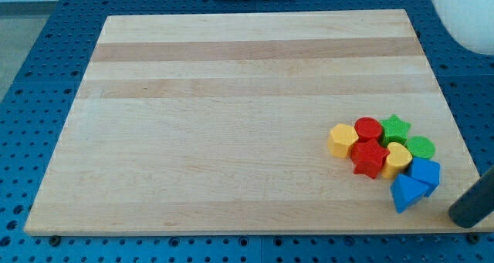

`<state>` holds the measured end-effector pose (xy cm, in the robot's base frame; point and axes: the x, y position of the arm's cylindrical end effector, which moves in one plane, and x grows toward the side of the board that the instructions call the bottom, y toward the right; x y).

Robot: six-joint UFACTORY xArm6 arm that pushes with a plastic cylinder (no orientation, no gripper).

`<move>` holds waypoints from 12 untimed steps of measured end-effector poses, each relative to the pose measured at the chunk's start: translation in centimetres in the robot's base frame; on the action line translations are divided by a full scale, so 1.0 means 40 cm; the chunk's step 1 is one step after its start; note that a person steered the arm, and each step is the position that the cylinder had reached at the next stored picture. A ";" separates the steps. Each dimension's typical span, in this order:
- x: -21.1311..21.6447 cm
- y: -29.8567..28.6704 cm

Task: Slide green star to top center

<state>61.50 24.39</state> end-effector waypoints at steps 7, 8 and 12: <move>-0.136 -0.180; -0.159 -0.180; -0.241 -0.330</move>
<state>51.88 11.20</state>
